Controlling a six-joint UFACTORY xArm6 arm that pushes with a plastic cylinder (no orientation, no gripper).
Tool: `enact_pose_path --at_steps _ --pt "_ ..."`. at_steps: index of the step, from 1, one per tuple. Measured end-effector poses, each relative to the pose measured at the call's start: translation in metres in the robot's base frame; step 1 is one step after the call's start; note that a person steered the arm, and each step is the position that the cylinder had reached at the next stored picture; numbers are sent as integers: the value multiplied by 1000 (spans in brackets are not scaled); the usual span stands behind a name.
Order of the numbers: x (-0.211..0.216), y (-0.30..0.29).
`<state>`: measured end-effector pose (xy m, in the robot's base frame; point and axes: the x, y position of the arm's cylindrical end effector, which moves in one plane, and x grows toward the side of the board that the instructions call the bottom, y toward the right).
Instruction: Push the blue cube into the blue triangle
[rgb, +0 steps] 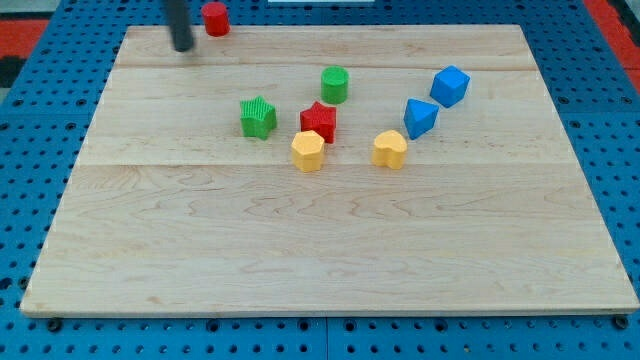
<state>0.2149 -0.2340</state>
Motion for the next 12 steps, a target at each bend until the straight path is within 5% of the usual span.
enact_pose_path --at_steps 2,3,4,7,8,10,12 --pt "-23 -23" --pt "6 37" --pt "55 125" --pt "39 449" --pt "85 438" --pt "92 337" --pt "103 454"
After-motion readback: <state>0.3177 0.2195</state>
